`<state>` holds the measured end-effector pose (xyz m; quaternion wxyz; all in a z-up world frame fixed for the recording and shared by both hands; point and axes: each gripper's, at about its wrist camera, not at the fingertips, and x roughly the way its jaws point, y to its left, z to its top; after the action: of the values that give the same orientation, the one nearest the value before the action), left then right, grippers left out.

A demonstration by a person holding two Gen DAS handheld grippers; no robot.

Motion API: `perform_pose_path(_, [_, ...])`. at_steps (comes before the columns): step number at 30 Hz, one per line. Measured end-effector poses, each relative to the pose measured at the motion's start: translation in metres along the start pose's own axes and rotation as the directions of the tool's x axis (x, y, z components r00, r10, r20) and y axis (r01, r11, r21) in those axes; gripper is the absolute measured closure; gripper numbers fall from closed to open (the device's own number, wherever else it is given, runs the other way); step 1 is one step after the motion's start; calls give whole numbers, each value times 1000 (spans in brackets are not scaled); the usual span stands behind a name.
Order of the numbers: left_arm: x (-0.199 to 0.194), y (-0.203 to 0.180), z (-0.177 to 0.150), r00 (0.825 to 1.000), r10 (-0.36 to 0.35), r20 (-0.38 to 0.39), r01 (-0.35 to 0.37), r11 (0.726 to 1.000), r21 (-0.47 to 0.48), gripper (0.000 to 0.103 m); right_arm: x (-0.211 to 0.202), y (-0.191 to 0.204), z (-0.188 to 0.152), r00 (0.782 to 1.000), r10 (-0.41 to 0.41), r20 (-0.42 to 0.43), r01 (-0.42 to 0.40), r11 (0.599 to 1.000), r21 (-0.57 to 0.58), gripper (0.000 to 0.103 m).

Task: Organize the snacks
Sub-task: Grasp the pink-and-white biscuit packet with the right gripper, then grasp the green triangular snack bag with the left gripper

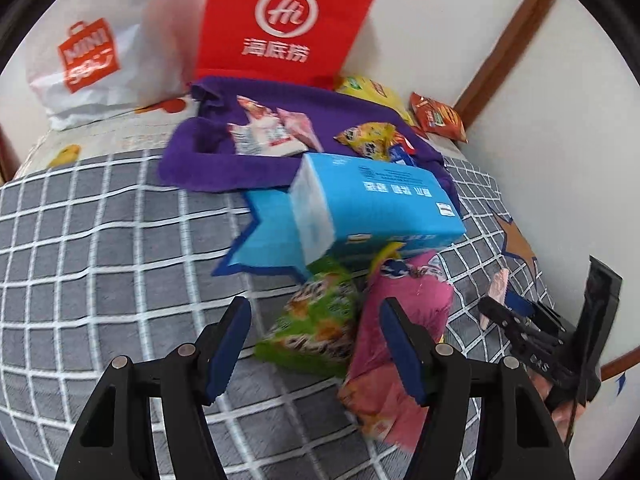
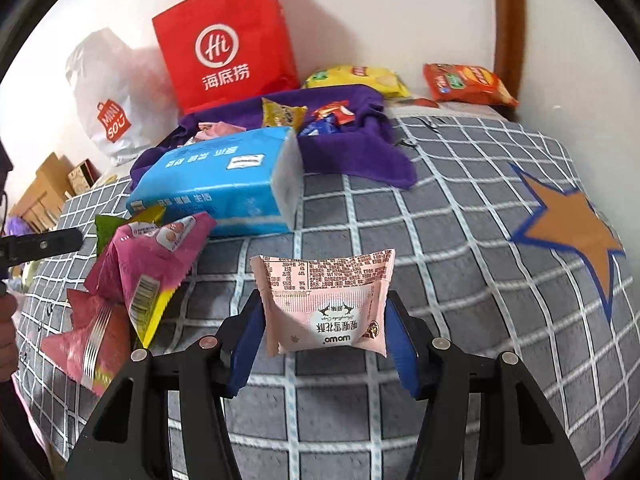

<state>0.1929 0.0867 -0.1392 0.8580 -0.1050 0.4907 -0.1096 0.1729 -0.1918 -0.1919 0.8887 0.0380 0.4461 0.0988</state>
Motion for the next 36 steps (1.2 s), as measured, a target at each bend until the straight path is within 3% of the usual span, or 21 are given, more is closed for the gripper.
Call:
perform_pose_path(1, [6,-3,2,999,32,-5,-32,999,3,41,0,-1,-2,1000,-1,-2,1,1000,6,45])
perform_pose_path(3, [15,-4,2,996,84,-12,-84,996,-1,62,0,0,-6,1000,-3,-7,3,1000,7,45])
perform_pose_path(5, [22,-3,1,998,49,-29,-49,999,-9,80,0,3,-8,1000,-10,-1,10,1000,-9,45])
perform_pose_path(7, [19,-1,-1,999,1,-37,-2,1000,-30,84,-1,6,-9,1000,-20,5,20,999,-26,45])
perform_pose_path(9, [11,3,-3,999,18,-35,-19,999,-41,86,-1,6,-9,1000,-16,6,16,999,-33,45])
perform_pose_path(12, [-10,12,-7,999,46,-17,-46,998,-46,87,-1,6,-9,1000,-9,6,9,999,-38,45])
perform_pose_path(15, [-28,22,-12,993,120,-2,-120,992,-41,87,-3,5,-8,1000,4,13,-4,999,-40,45])
perform_pose_path(19, [-14,35,-18,990,136,-38,-138,989,-48,84,1,7,-4,999,46,6,-46,998,-34,45])
perform_pose_path(21, [-7,40,-23,989,142,-32,-144,988,-59,69,7,11,-1,999,35,-8,-35,999,-42,45])
perform_pose_path(23, [-2,40,-28,989,149,-10,-149,987,-55,47,11,14,1,1000,23,-17,-24,998,-56,45])
perform_pose_path(26, [13,39,-32,978,207,-11,-207,978,-15,47,15,17,4,1000,15,-24,-17,998,-66,45])
perform_pose_path(29, [15,42,-36,977,209,45,-208,978,-21,59,19,17,5,1000,21,-20,-23,998,-66,45])
perform_pose_path(36, [12,40,-47,968,216,129,-217,976,-7,59,24,18,2,1000,26,-8,-27,996,-80,45])
